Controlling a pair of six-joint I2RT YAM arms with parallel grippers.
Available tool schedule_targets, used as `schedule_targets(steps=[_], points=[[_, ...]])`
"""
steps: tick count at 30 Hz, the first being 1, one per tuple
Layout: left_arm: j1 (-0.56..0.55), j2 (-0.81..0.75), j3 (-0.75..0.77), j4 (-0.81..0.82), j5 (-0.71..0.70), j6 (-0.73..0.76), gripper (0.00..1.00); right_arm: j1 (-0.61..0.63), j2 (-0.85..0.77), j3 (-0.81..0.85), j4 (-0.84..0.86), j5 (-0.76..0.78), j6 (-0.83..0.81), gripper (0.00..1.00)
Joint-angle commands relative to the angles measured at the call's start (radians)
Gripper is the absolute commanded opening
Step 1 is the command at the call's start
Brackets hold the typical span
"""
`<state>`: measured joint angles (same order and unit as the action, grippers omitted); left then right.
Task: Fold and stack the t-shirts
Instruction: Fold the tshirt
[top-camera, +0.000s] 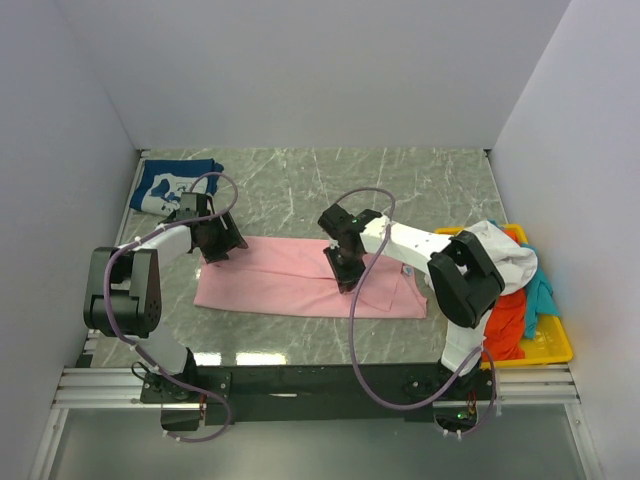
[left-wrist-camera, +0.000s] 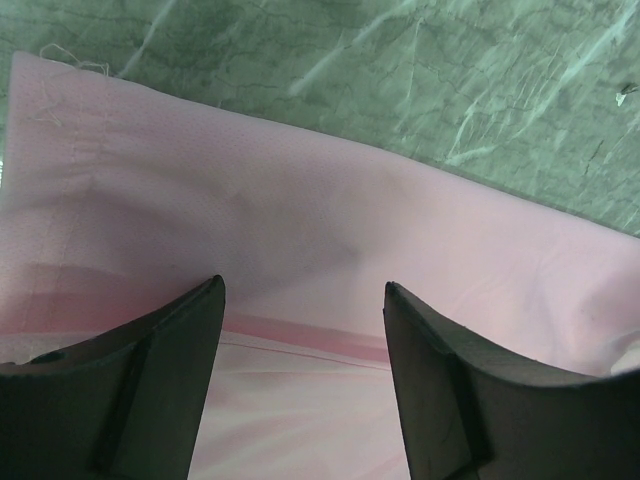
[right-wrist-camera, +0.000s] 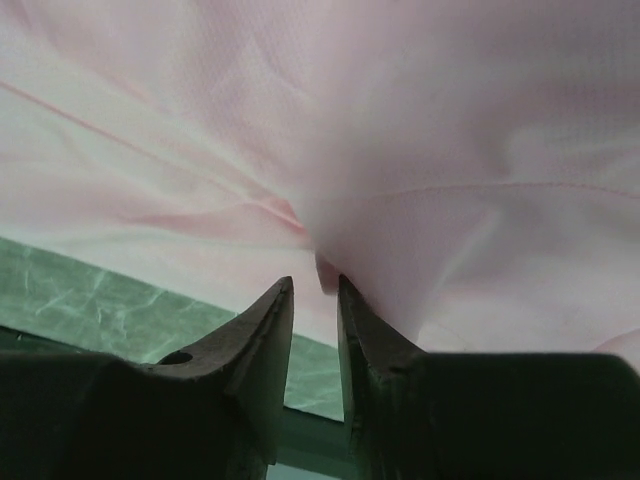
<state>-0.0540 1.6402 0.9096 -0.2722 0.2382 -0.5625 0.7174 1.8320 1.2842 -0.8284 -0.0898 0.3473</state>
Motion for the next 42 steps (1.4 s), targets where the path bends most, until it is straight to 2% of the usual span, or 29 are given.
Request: schedule_targets(steps=[1, 9, 13, 19, 24, 33, 42], points=[[0.000, -0.034, 0.003, 0.010, 0.007, 0.009, 0.70, -0.001, 0.006, 0.013, 0.055, 0.053, 0.012, 0.33], [0.002, -0.043, -0.008, 0.010, 0.003, 0.013, 0.71, -0.001, 0.035, -0.040, 0.086, 0.082, 0.018, 0.33], [0.002, -0.045, -0.006, 0.008, 0.004, 0.013, 0.71, -0.001, 0.035, -0.062, 0.092, 0.088, 0.027, 0.29], [0.002, -0.048, -0.011, 0.010, 0.007, 0.013, 0.71, -0.001, 0.012, -0.079, 0.091, 0.107, 0.033, 0.12], [0.002, -0.051, -0.012, 0.007, 0.006, 0.016, 0.71, -0.001, -0.014, -0.040, 0.049, 0.093, 0.033, 0.03], [0.002, -0.054, -0.020, 0.011, 0.009, 0.012, 0.70, 0.001, -0.017, 0.043, -0.061, -0.086, -0.002, 0.02], [0.002, -0.059, -0.026, 0.011, 0.006, 0.009, 0.70, -0.001, 0.032, 0.017, 0.004, -0.231, -0.002, 0.08]])
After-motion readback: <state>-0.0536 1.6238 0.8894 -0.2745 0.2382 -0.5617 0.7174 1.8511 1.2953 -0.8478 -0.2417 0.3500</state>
